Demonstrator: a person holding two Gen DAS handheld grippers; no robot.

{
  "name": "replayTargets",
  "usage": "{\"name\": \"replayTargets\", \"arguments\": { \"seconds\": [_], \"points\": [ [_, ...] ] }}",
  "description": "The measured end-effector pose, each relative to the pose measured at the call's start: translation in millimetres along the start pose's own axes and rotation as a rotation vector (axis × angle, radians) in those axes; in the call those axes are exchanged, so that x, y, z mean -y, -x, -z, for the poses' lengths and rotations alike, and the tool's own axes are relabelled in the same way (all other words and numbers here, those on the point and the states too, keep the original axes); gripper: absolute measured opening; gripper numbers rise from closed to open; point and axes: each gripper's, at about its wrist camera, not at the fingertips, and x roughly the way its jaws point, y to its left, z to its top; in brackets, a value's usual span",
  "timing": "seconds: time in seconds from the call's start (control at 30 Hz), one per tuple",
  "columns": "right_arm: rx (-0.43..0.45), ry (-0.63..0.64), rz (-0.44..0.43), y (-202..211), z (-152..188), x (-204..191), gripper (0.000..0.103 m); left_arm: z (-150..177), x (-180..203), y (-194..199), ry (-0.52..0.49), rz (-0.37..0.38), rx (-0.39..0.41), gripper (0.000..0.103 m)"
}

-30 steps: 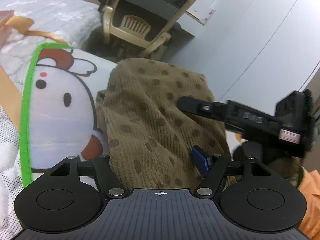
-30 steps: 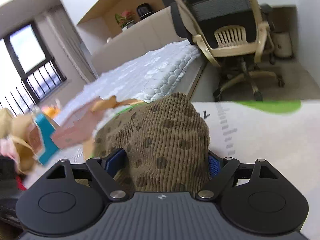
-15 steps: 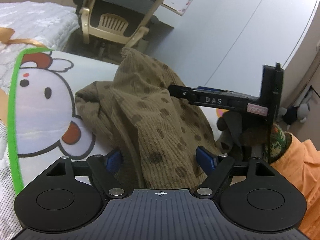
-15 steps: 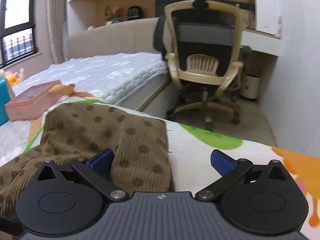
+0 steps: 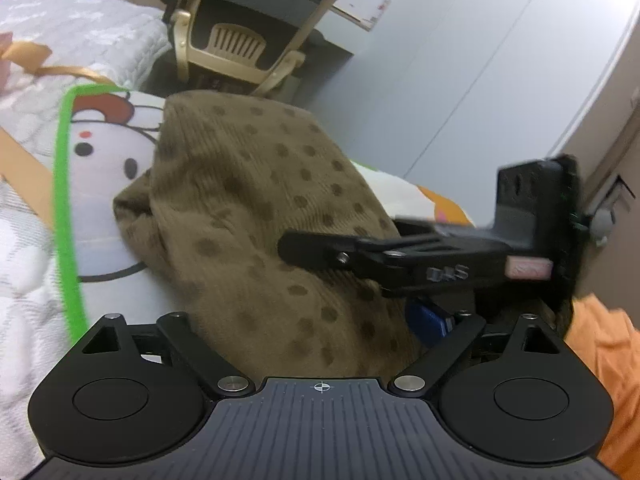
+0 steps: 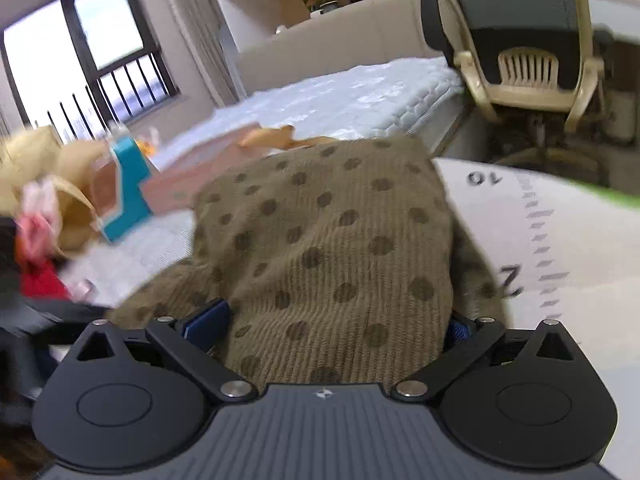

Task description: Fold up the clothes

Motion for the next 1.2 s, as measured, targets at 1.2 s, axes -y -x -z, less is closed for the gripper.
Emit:
{"name": "replayTargets", "arguments": {
  "seconds": [1.2],
  "points": [
    [0.038, 0.236, 0.152, 111.9, 63.7, -39.6, 0.103, 0.1, 15.2, -13.7, -0.025, -0.330, 0.092, 0.101]
  ]
}}
